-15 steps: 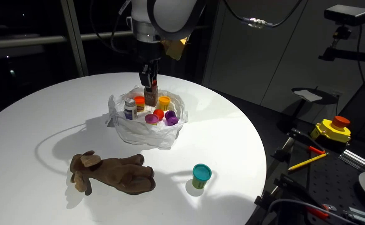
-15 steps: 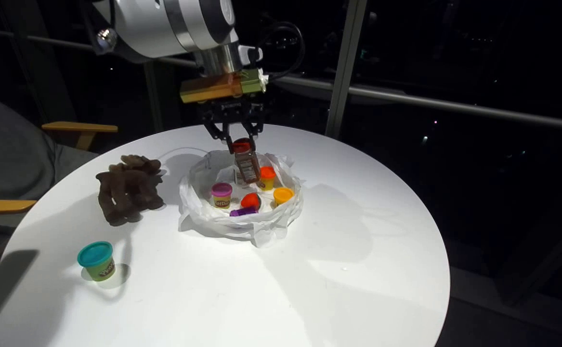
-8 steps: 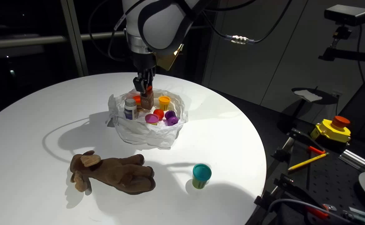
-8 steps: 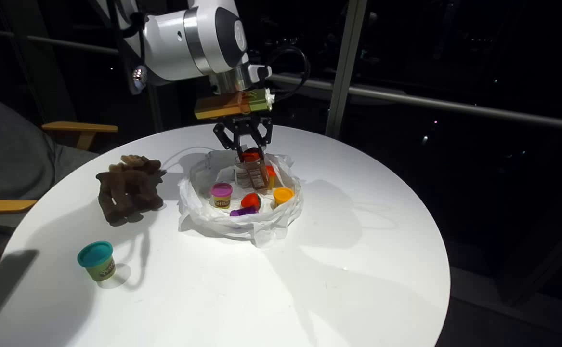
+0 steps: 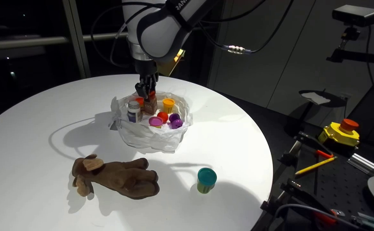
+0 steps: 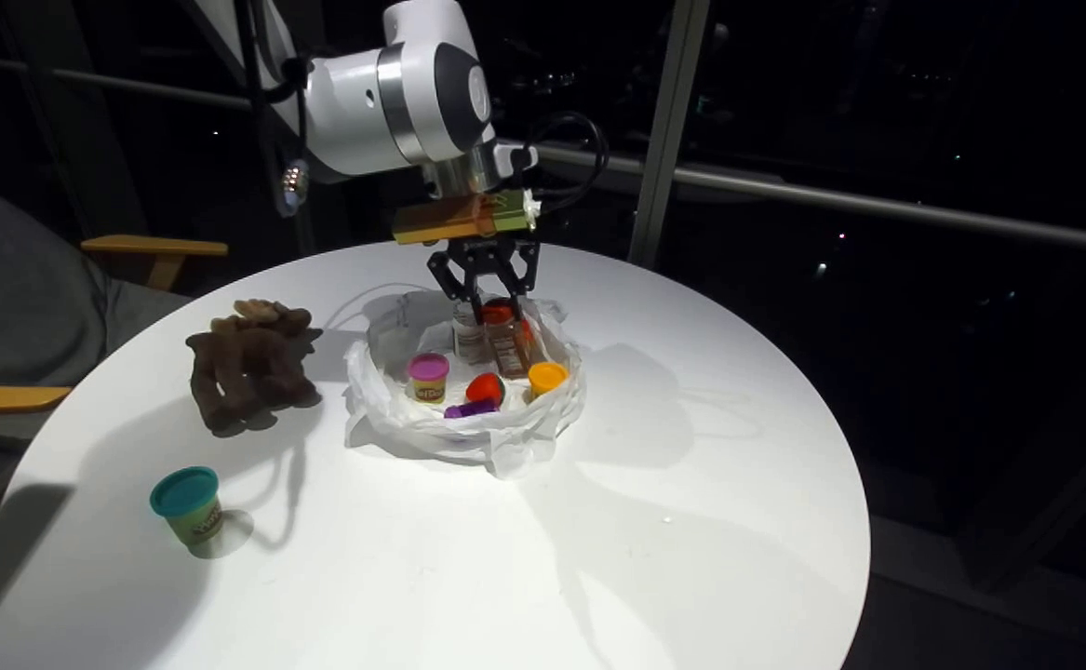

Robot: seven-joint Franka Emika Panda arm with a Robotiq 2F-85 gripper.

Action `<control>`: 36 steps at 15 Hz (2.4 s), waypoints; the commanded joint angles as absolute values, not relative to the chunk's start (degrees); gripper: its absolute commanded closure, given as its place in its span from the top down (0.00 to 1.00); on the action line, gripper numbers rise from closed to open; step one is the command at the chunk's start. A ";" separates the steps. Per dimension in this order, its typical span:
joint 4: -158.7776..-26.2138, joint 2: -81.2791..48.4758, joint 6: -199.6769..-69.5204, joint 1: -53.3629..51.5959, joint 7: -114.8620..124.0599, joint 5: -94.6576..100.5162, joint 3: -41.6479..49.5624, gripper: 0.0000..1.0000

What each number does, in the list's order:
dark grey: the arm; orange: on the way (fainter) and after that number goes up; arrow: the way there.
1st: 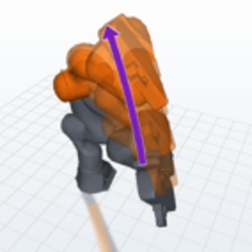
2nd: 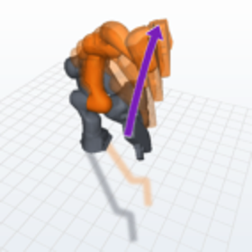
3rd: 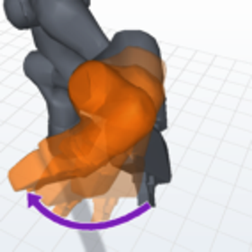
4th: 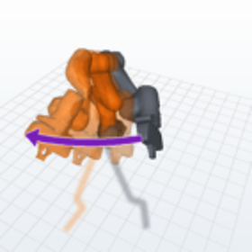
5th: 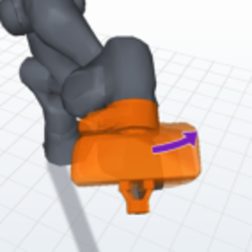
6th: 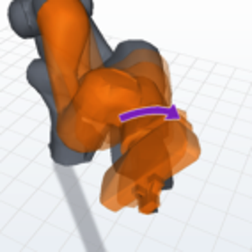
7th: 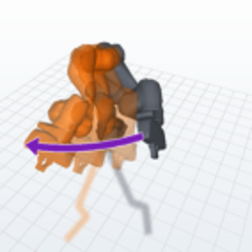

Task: Put the objects and the bottles in the plastic bag

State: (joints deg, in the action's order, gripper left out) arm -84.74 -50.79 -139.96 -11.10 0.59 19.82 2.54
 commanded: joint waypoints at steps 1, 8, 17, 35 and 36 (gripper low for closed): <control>-81.19 -52.63 -140.15 -8.59 -0.60 18.16 3.14 0.24; -79.34 -54.38 -140.83 -2.09 -6.69 12.54 -0.77 0.24; -77.52 -55.07 -139.71 -0.17 -11.80 7.63 -3.86 0.74; -113.45 -25.18 -141.43 -7.42 2.83 7.19 -2.95 1.00; -116.75 -24.20 -143.46 -7.71 3.83 7.32 -3.07 1.00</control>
